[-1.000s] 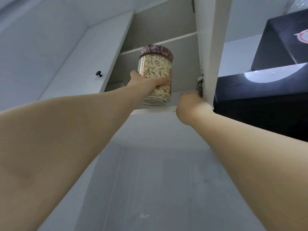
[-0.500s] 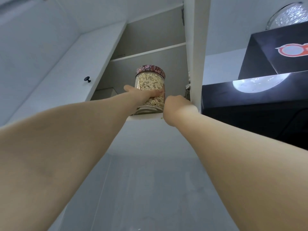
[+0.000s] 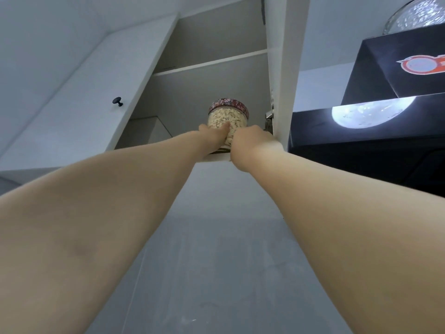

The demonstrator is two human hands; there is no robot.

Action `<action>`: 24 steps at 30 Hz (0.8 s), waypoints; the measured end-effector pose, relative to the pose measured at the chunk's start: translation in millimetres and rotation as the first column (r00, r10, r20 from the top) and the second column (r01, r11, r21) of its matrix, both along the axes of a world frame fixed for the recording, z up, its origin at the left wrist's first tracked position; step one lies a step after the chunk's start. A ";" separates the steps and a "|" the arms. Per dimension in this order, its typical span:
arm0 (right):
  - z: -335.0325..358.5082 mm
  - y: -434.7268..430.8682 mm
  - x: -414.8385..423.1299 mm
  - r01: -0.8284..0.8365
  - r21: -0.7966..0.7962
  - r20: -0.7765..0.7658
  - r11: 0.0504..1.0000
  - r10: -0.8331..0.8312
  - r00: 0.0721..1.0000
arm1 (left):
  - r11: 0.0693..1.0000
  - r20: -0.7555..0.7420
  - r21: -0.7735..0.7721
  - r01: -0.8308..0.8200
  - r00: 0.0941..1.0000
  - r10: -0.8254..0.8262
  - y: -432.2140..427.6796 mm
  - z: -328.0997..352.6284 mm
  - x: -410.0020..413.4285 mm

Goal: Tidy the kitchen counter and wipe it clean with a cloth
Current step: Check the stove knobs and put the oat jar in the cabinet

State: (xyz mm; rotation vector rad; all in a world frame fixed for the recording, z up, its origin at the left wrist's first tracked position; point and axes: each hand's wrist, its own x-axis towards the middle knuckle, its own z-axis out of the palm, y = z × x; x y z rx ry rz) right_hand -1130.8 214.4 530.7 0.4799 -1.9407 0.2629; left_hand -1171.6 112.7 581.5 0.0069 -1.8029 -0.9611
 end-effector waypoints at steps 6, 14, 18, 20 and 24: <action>-1.1 0.8 1.3 -0.003 -0.012 -0.008 1.000 0.003 1.000 | 0.942 -0.054 -0.325 -0.088 0.996 0.075 -18.2 -20.4 -17.9; -6.0 -4.2 -9.0 0.099 0.041 0.007 0.994 -0.099 0.995 | 0.862 -0.076 -0.478 -0.169 0.986 0.151 -26.5 -34.1 -11.4; -12.0 -5.3 -12.8 0.159 0.070 -0.006 0.985 -0.159 0.987 | 0.847 -0.038 -0.497 -0.186 0.980 0.193 -24.8 -36.5 -1.3; -15.0 -3.9 -10.6 0.159 0.084 -0.010 0.984 -0.159 0.987 | 0.802 -0.048 -0.544 -0.247 0.963 0.264 -26.4 -40.7 1.9; -20.1 -1.9 -8.6 0.171 0.099 -0.019 0.980 -0.170 0.985 | 0.705 -0.101 -0.612 -0.359 0.919 0.380 -30.8 -51.2 2.2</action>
